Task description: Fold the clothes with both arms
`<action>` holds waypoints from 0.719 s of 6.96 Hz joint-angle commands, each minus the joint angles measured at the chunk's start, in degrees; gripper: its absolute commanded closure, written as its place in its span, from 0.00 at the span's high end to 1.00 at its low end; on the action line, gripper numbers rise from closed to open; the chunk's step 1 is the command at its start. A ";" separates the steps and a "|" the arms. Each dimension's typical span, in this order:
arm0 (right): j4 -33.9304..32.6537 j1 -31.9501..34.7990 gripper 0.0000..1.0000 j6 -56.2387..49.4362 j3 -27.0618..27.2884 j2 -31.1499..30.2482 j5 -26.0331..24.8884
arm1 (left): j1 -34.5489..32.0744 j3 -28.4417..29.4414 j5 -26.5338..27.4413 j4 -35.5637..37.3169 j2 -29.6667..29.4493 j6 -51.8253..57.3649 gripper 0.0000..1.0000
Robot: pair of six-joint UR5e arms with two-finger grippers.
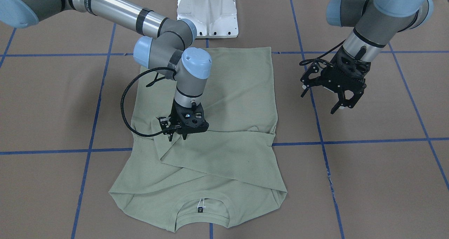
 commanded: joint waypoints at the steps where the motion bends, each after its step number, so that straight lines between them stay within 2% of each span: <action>1: 0.00 -0.18 0.51 0.07 0.00 -0.16 0.00 | 0.00 0.00 0.00 0.00 0.00 -0.02 1.00; 5: 0.09 -0.45 0.48 0.25 -0.36 -0.25 0.00 | 0.00 0.00 0.00 0.00 0.00 0.07 1.00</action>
